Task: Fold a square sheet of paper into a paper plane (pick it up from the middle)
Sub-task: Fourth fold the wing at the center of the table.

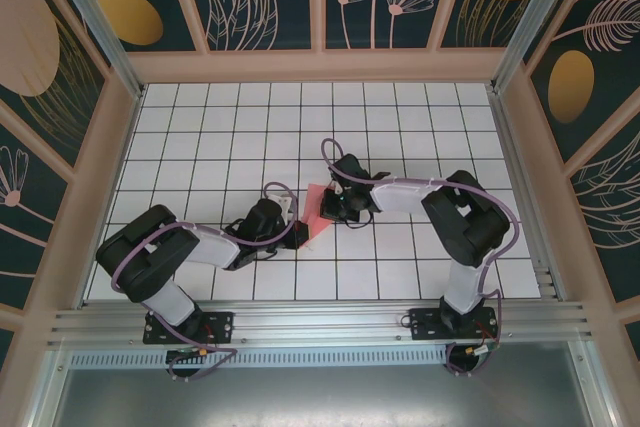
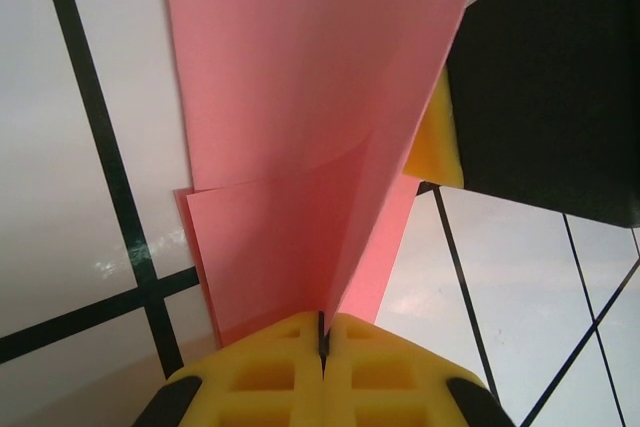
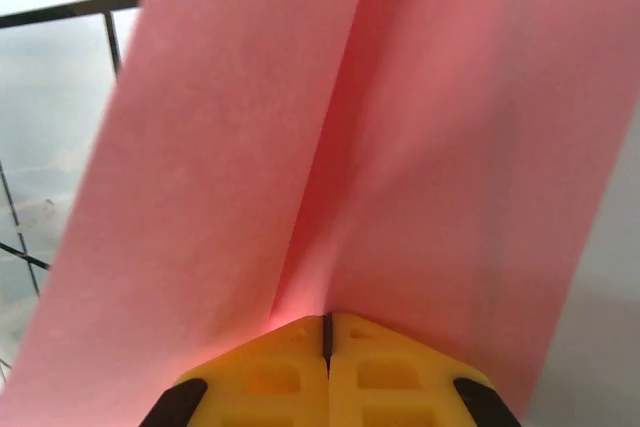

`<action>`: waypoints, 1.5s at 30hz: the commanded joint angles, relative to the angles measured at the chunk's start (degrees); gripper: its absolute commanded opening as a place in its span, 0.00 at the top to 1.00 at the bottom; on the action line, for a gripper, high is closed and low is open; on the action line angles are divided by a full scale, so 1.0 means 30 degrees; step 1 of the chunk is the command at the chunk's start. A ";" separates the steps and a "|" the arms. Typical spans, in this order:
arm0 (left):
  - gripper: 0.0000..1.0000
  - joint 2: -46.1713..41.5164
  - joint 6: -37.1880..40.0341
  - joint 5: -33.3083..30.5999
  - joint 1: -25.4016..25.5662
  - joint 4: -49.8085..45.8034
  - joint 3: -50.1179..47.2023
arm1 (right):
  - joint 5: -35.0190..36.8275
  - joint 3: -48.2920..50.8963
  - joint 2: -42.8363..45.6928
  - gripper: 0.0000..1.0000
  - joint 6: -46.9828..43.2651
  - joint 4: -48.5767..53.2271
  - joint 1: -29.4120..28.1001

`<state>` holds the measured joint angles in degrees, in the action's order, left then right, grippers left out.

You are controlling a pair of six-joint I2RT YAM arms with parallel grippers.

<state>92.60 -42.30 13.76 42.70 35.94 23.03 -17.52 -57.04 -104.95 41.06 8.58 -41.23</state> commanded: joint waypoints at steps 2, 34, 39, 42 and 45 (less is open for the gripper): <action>1.00 0.0188 -0.0019 0.0421 -0.0302 -0.0381 0.0268 | 0.0623 -0.0136 -0.0931 0.98 -0.0187 0.0285 0.0136; 1.00 0.0818 0.0294 0.3382 -0.1794 -0.2963 0.2404 | 0.1400 -0.1898 -0.1693 0.97 -0.5772 0.2327 0.0737; 1.00 0.0921 0.0175 0.3074 -0.1811 -0.2581 0.2341 | 0.1373 -0.2200 -0.1959 0.97 -0.6609 0.2670 0.0766; 1.00 0.0814 -0.0154 0.2727 -0.1809 -0.2074 0.2133 | 0.1403 -0.2217 -0.2031 0.96 -0.6713 0.2765 0.0795; 1.00 0.0574 -0.0640 0.2104 -0.1808 -0.1588 0.1668 | 0.1501 -0.2172 -0.2049 0.96 -0.6526 0.2769 0.0830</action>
<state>94.56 -42.37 21.80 37.69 29.06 29.10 -16.36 -63.40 -108.55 22.79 14.02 -39.68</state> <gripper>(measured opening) 0.068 0.050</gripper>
